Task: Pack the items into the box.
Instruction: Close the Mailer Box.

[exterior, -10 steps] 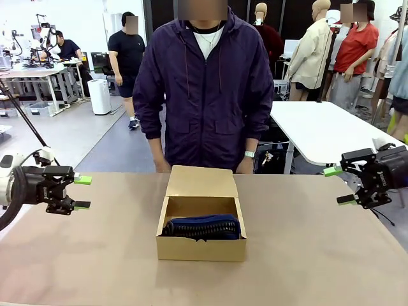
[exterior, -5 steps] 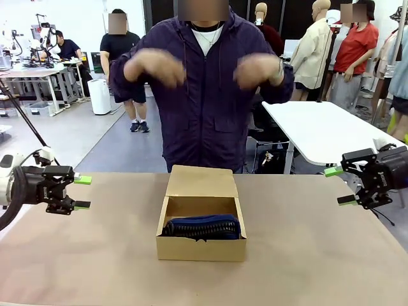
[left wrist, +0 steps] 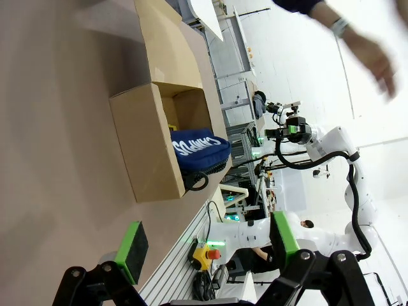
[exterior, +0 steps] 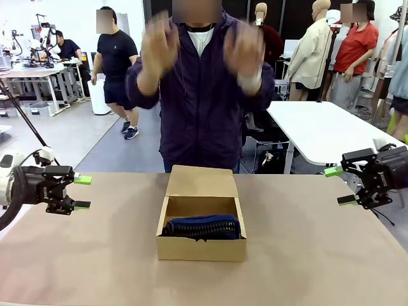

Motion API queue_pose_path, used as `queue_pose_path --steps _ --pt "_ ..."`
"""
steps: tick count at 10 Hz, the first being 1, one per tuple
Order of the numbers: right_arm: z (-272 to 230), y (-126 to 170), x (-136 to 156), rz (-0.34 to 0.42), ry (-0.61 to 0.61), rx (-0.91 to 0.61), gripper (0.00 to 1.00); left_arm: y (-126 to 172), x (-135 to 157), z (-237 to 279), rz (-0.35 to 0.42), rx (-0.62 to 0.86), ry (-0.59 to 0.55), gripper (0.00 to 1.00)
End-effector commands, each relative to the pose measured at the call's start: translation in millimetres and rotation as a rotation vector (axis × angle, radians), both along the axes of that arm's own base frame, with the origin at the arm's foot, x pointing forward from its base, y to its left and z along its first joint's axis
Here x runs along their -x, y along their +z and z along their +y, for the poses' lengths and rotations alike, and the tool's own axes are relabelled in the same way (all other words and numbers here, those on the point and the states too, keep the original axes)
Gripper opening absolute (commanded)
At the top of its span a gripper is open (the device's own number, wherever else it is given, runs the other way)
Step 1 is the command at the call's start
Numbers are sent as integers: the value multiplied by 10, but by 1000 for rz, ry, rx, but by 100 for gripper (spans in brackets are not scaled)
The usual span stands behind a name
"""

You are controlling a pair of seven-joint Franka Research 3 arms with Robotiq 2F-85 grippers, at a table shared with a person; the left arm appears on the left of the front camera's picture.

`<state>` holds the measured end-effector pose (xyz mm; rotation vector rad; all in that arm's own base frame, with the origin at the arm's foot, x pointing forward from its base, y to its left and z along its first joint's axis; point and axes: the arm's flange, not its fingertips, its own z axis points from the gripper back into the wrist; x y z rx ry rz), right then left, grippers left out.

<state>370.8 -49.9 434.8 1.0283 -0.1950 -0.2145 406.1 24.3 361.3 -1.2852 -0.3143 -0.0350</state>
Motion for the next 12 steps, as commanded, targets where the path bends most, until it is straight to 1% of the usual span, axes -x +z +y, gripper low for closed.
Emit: queue_pose_path --steps 1,8,9,10,11,12 --pt "-25 31 8 14 7 0 100 34 19 21 5 5 -9 100" --pt "-25 31 8 14 7 0 100 34 19 21 5 5 -9 100" --pt "0 0 0 0 0 0 100 0 0 0 0 0 0 100" --pt "126 101 -217 2 75 85 100 165 -214 -114 35 -74 -78 100" --pt "286 148 -462 8 167 172 100 232 -431 -271 49 -134 -119 100" --pt "470 146 -685 25 252 230 100 237 -676 -475 90 -218 -134 100"
